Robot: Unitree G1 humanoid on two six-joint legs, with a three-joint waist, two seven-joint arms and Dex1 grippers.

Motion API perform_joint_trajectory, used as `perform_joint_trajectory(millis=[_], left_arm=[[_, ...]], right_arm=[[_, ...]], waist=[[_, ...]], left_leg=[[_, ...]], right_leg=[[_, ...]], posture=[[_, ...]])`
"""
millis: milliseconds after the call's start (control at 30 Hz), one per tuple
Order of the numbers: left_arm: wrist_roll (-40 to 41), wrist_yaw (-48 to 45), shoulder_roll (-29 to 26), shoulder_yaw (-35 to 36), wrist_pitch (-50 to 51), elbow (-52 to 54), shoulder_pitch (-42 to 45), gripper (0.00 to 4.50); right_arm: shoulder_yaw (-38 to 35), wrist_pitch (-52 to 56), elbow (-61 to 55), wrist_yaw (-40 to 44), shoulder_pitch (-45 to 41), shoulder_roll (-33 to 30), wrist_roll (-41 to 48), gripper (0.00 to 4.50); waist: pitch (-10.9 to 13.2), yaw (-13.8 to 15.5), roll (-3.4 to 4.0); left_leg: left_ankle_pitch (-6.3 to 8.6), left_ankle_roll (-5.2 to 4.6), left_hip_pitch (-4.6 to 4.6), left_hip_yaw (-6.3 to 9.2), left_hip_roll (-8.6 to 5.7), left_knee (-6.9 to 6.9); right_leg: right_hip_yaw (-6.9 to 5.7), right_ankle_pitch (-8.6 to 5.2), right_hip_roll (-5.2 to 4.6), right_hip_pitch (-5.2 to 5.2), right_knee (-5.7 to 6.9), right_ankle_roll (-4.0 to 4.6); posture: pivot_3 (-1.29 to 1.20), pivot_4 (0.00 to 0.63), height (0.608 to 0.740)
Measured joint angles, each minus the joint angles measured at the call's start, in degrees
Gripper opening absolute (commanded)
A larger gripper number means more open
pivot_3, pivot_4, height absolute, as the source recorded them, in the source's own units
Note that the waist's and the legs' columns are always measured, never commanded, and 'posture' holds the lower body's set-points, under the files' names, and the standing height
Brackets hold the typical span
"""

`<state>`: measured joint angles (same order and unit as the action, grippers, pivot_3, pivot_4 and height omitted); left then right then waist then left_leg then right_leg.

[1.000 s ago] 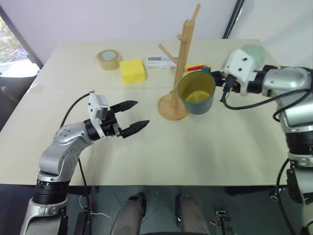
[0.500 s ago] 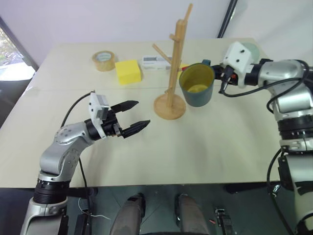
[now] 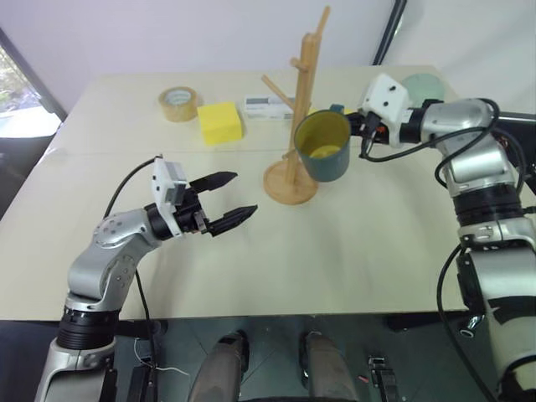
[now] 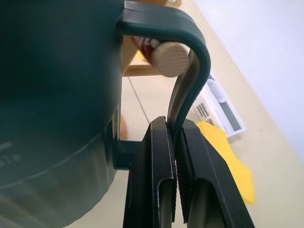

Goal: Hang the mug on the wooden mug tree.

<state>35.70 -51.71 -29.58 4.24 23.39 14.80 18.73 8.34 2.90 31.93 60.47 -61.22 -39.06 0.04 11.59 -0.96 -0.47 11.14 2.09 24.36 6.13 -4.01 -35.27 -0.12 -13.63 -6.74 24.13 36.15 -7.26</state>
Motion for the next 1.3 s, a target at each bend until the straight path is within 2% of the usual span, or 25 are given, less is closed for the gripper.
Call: perform_joint_trajectory(millis=[133, 233, 367, 533, 667, 833, 933, 1033, 1167, 1300], left_arm=[[0.03, 0.02, 0.00, 0.00, 0.00, 0.01, 0.00, 4.50], [0.07, 0.12, 0.01, 0.01, -0.01, 0.01, 0.07, 4.50], [0.10, 0.33, 0.01, 0.02, -0.01, 0.04, 0.07, 4.50], [0.12, 0.71, 0.01, 0.04, -0.01, 0.50, 0.04, 4.50], [0.60, 1.26, 0.01, 0.23, 0.00, 1.20, -0.04, 4.50], [-1.23, 5.13, 0.84, 1.57, -0.46, -0.08, -1.18, 4.50], [-3.59, 9.11, 2.78, 2.37, -2.22, -2.95, -2.60, 4.50], [-7.11, 13.71, 4.82, 3.59, -5.09, -7.17, -3.22, 4.50], [-11.25, 19.32, 6.82, 5.10, -9.04, -12.27, -3.46, 4.50], [-13.02, 21.69, 7.67, 5.85, -11.15, -14.85, -5.53, 4.50]], right_arm=[[0.00, -0.76, 1.11, -0.05, -0.48, 0.34, -0.39, 0.04], [-0.03, -0.78, 1.26, 0.15, -0.69, 0.81, -0.37, 0.98], [-0.16, -1.43, 1.27, -0.60, -0.83, 0.78, -0.67, 2.96], [-1.25, -2.22, 1.11, -1.60, -0.68, -1.51, -0.93, 2.96], [-6.77, -1.05, -0.05, -3.53, 0.71, -4.92, 1.26, 2.96], [-17.65, 4.53, -6.52, -6.90, 11.73, -7.06, 8.19, 2.96], [-22.64, 6.77, -12.10, -11.48, 22.92, -4.07, 11.20, 2.96], [-23.99, 7.40, -16.77, -16.60, 33.09, 2.37, 12.63, 2.96], [-25.01, 6.64, -20.08, -22.95, 38.92, 9.10, 13.83, 2.96], [-24.71, 5.96, -21.79, -25.09, 42.94, 13.11, 15.07, 2.96]], waist=[[0.00, 0.00, 0.00], [0.00, -0.06, 0.00], [0.00, -0.05, 0.00], [0.00, 0.09, 0.00], [0.00, 0.35, 0.00], [-0.03, 0.30, 0.00], [-0.05, 0.07, -0.01], [-0.04, -0.12, 0.03], [-0.05, 0.03, 0.03], [-0.07, 0.23, -0.01]], left_leg=[[0.00, 0.00, 0.00, 0.00, 0.00, 0.00], [-0.02, 0.02, 0.00, 0.00, 0.00, 0.00], [-0.02, 0.03, 0.00, 0.01, 0.00, 0.00], [-0.02, 0.03, 0.00, 0.01, 0.00, 0.00], [-0.02, 0.03, 0.01, 0.02, -0.01, 0.00], [-0.03, 0.02, -0.05, 0.02, 0.00, 0.00], [-0.03, 0.01, -0.25, -0.04, 0.02, 0.02], [-0.05, -0.02, -0.59, -0.08, 0.06, 0.02], [-0.11, -0.11, -0.98, -0.03, 0.07, 0.00], [-0.12, -0.12, -1.00, 0.09, 0.06, -0.03]], right_leg=[[0.00, 0.00, 0.00, 0.00, 0.01, 0.00], [0.00, 0.00, 0.00, 0.00, 0.02, 0.00], [0.00, 0.00, 0.01, 0.01, 0.03, 0.00], [0.00, 0.00, 0.01, 0.01, 0.03, 0.00], [0.01, 0.00, 0.00, 0.00, 0.01, 0.00], [0.02, 0.00, 0.01, -0.07, 0.03, 0.00], [0.07, 0.00, 0.00, -0.21, 0.06, 0.00], [0.11, 0.03, 0.03, -0.45, 0.10, 0.05], [0.13, -0.03, 0.03, -0.92, 0.02, 0.33], [0.14, -0.02, 0.00, -0.97, 0.01, 0.35]], posture=[[0.00, 0.150, 0.740], [0.00, 0.150, 0.740], [0.00, 0.150, 0.740], [0.00, 0.150, 0.740], [0.00, 0.150, 0.740], [0.00, 0.150, 0.740], [0.00, 0.150, 0.740], [0.00, 0.150, 0.740], [0.00, 0.150, 0.740], [0.00, 0.150, 0.740]])
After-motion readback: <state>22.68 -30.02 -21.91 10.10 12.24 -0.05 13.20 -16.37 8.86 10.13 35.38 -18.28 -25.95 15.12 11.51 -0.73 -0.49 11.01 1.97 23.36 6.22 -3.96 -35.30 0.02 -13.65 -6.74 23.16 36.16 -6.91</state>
